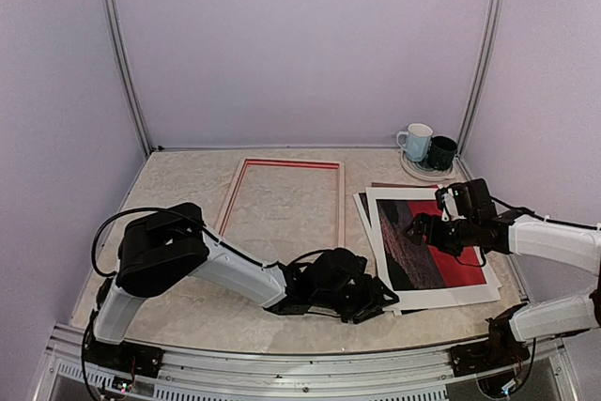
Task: Put the photo into the frame
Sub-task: Pick up the mat board from the photo.
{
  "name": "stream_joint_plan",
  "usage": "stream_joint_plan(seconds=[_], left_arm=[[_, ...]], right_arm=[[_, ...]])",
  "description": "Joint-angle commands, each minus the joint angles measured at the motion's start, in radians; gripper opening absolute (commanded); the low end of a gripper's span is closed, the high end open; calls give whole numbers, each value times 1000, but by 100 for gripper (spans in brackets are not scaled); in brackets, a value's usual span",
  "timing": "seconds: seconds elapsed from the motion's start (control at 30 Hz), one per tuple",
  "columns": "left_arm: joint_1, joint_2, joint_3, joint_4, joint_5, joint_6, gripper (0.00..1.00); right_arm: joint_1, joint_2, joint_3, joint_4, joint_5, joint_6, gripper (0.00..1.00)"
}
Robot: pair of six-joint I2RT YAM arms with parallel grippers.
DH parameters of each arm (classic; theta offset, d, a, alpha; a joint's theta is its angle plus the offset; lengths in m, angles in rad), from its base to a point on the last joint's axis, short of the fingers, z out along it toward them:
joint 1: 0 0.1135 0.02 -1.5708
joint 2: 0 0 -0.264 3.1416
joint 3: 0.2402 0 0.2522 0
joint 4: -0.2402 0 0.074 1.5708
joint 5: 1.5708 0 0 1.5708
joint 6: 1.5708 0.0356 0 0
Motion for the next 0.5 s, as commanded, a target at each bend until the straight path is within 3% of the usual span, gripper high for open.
stream_joint_plan(seconds=[0.0,0.27,0.47], left_arm=[[10,34,-9,61,-17,-12,48],[10,42,3,83,-26,-7,30],[5,36,4,67,-33,3,23]], right_arm=[[-13,2,-18,30,-10,-6,99],[-13,17,-21,42,-19,-14,99],[-13,31,-20,49,-29,-20,99]])
